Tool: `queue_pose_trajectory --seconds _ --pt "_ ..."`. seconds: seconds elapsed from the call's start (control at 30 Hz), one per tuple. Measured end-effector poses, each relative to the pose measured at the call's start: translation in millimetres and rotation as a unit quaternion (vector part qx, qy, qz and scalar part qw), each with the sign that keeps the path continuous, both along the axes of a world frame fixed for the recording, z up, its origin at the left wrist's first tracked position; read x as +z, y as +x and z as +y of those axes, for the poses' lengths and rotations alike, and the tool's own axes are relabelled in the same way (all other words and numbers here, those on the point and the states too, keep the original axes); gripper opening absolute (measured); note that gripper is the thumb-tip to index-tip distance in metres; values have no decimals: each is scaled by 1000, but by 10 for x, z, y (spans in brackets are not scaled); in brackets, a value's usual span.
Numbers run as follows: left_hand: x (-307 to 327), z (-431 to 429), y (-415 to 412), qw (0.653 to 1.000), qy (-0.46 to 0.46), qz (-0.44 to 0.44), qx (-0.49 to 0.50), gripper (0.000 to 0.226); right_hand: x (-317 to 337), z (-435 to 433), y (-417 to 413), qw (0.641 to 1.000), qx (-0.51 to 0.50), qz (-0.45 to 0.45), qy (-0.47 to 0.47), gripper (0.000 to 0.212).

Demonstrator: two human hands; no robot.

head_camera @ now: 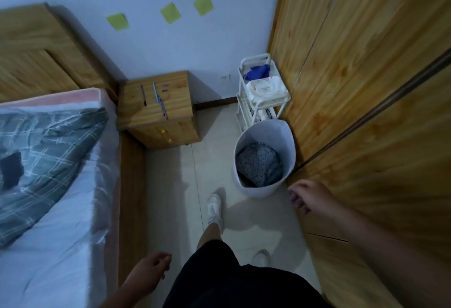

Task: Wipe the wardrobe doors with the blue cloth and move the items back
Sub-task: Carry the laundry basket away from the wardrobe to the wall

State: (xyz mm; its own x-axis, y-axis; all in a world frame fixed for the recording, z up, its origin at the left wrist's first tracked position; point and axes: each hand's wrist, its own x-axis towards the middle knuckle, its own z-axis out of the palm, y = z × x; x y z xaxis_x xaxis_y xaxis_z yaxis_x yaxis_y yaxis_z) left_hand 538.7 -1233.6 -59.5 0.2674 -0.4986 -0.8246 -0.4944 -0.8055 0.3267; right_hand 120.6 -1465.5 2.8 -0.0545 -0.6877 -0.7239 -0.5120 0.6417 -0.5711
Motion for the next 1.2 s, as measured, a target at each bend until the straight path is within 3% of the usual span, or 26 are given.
queue_pose_trajectory --seconds 0.17,0.27,0.53,0.67,0.97,1.13,1.2 --pt "-145 -1271 411 981 43 -10 -186 13 -237 -276 138 996 -35 40 67 22" --pt "-118 -2145 460 969 32 7 -246 23 -353 -161 109 990 -80 35 111 18" --pt "144 -3766 35 976 -7 79 -202 35 -591 331 -20 955 -207 7 214 17" --pt "-114 -4212 -306 969 3 70 -236 40 -849 152 -64 944 -243 4 224 17" --pt "-1796 -4993 -1120 936 -39 35 -348 33 -2210 -968 -333 939 -311 23 144 27" --pt "-2623 -5253 -1399 928 -112 -39 -352 84 -3002 -1416 -522 960 -238 114 91 32" --pt "-2874 -5300 -1476 938 -96 -24 -333 84 -3280 -1492 -551 963 -238 103 79 34"
